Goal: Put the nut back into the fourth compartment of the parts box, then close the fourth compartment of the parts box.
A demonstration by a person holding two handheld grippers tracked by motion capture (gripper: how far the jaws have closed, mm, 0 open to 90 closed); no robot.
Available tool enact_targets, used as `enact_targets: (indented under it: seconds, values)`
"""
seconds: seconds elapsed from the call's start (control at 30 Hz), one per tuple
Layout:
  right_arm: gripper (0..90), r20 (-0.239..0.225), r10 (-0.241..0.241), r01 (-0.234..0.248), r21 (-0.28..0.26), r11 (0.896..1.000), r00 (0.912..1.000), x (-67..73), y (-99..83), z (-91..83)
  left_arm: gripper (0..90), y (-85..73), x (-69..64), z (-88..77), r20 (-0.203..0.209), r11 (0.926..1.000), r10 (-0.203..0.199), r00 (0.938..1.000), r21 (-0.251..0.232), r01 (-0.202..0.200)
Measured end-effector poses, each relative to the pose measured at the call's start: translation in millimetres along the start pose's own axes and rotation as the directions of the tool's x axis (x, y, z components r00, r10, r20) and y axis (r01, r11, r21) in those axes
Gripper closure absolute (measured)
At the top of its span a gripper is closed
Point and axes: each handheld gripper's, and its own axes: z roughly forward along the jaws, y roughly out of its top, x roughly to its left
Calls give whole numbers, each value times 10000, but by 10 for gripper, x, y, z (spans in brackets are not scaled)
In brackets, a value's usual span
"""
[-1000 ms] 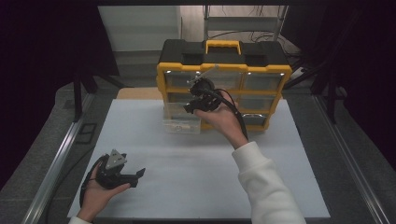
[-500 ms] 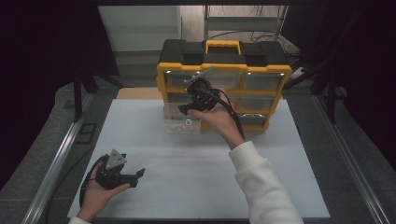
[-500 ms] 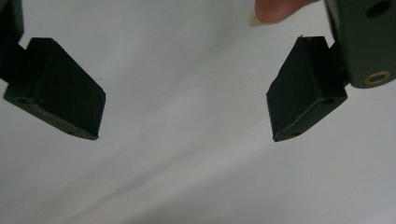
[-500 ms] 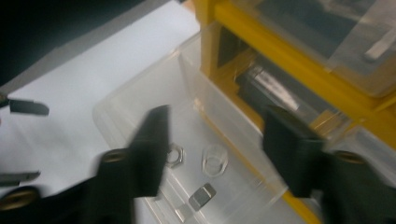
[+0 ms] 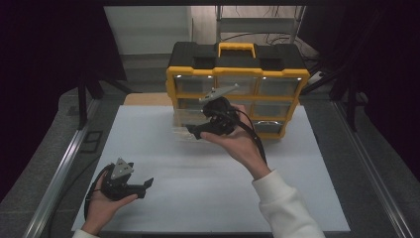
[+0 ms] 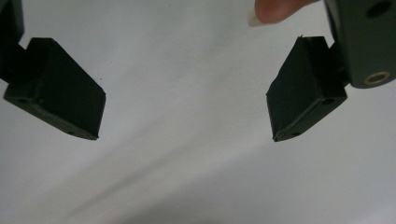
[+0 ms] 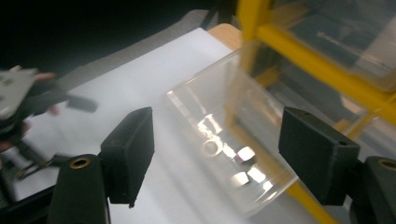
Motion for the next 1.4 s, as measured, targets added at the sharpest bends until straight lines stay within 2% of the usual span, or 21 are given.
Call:
enact_targets:
  seconds: [0.03, 0.17, 0.3, 0.43, 0.7, 0.77, 0.97, 1.07, 1.23, 1.37, 1.4]
  values:
    - [285, -54, -206, 205, -52, 9998, 9998, 53, -65, -39, 125, 2, 5, -3, 0, 10000, -24, 10000, -9, 24]
    - [290, -199, -231, 228, -118, 9997, 9995, 97, -150, -68, 124, 2, 10, -2, -4, 10000, -20, 10000, -23, 20]
    - [301, -462, -195, 183, -253, 9995, 9987, 146, -356, -71, 125, 2, 21, 5, -20, 10000, -69, 10000, -57, 69]
    - [310, -467, -196, 188, -181, 9997, 9987, 192, -486, -53, 125, 15, 19, 15, 16, 10000, -35, 10000, -32, 36]
    - [335, -722, -570, 564, -100, 9984, 9958, 324, -595, -65, 125, 29, 9, 19, 38, 10000, 3, 10000, -64, -3]
    - [373, -835, -757, 765, 62, 9971, 9936, 374, -651, -35, 125, 32, 10, 22, 37, 10000, 12, 10000, -65, -12]
    - [443, -900, -958, 994, 357, 9944, 9913, 402, -713, 51, 125, 46, -3, 33, 85, 10000, 35, 10000, -69, -35]
    - [468, -858, -901, 940, 422, 9947, 9922, 397, -730, 80, 125, 52, -12, 32, 108, 9999, 83, 9999, -77, -82]
    - [570, -886, -890, 957, 754, 9925, 9921, 394, -780, 191, 125, 58, -18, 34, 122, 9999, 113, 9999, -92, -112]
    - [669, -887, -814, 889, 840, 9925, 9927, 386, -786, 270, 125, 58, -16, 36, 91, 9999, 120, 9999, -92, -120]
    - [669, -887, -814, 889, 840, 9925, 9927, 386, -786, 270, 125, 58, -16, 36, 91, 9999, 120, 9999, -92, -120]
